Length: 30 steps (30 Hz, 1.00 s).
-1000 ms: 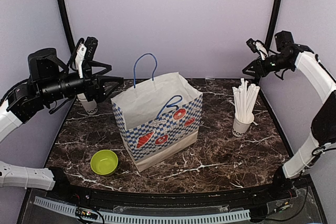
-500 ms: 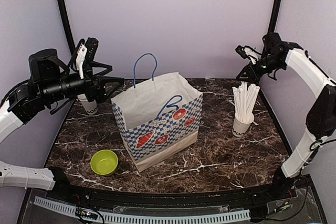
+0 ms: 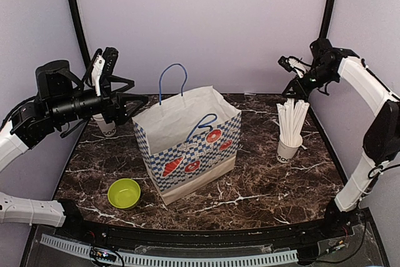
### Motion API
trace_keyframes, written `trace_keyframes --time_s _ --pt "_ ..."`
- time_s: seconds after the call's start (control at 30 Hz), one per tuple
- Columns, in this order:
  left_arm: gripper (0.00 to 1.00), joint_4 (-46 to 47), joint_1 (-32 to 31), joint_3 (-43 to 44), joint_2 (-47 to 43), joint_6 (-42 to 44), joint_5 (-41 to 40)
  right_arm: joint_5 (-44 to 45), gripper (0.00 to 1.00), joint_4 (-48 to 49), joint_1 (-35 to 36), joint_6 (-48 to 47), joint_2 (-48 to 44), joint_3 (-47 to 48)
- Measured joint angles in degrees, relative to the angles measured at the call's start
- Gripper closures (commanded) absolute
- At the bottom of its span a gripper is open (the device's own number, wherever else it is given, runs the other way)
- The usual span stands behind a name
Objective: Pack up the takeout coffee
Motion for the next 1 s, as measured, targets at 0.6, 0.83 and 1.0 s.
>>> trace_keyframes --time_s 0.6,0.83,1.0 --pt "0.11 0.1 0.0 -0.3 -0.3 0.0 0.2 1.0 1.0 -3.0 0.6 -0.6 0.9 3.0" --pt "0.11 0.1 0.0 -0.3 -0.3 0.0 0.2 0.7 1.0 -5.2 0.7 -0.6 0.9 7.7" --pt "0.11 0.0 0.0 -0.3 0.2 0.0 0.2 -0.9 1.0 -9.7 0.7 -1.0 0.8 18.4"
